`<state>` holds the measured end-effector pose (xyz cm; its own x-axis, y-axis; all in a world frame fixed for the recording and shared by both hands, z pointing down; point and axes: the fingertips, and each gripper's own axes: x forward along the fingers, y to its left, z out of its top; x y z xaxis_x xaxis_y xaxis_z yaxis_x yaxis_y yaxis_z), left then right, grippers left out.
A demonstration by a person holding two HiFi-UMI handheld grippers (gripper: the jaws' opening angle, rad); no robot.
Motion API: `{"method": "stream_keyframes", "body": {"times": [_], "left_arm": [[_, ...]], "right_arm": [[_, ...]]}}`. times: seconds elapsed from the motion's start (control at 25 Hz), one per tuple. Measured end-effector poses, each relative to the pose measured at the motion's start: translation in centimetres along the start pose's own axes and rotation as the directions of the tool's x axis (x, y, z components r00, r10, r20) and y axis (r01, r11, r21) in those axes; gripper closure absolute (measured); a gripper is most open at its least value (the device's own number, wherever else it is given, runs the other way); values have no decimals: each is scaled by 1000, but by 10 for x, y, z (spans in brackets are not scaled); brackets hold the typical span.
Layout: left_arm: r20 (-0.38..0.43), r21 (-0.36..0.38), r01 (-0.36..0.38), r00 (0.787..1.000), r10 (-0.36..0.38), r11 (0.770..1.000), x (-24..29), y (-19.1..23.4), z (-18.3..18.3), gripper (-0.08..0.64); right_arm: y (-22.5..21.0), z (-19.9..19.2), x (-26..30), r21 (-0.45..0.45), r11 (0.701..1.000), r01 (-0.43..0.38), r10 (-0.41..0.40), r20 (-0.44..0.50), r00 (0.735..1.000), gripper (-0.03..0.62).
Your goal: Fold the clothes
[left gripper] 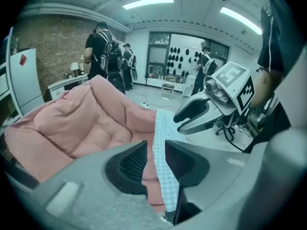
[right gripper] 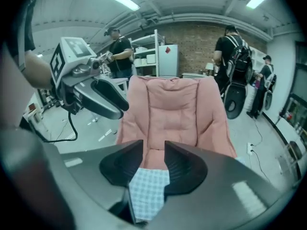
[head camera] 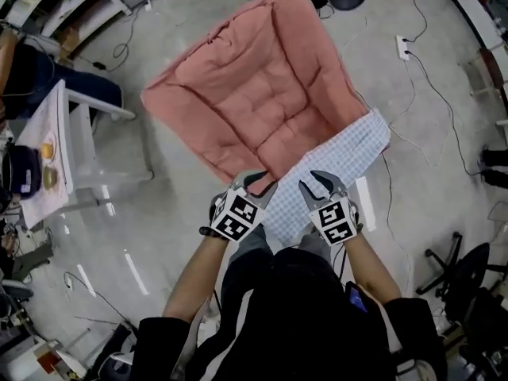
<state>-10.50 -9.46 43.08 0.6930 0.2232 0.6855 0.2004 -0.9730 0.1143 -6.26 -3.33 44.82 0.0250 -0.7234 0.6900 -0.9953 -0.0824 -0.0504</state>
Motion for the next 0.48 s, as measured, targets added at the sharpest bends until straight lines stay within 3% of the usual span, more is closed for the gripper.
{"method": "stream_keyframes", "body": {"times": [0.12, 0.24, 0.36, 0.48], "left_arm": [[-18, 56, 93, 996, -92, 994, 2, 10, -3, 434], [-40, 115, 194, 981, -191, 974, 5, 18, -7, 434], [-85, 136, 305, 952, -295, 943, 18, 8, -9, 433], [-110, 162, 369, 928, -355, 915, 37, -14, -10, 431]], "right_arm": [[-1, 0, 1, 119, 988, 97, -100, 16, 995, 449], [2, -16, 4, 222, 953, 207, -209, -12, 978, 449], [2, -45, -4, 325, 895, 306, -300, -69, 951, 449], [3, -75, -26, 438, 820, 368, -360, -104, 927, 448]]}}
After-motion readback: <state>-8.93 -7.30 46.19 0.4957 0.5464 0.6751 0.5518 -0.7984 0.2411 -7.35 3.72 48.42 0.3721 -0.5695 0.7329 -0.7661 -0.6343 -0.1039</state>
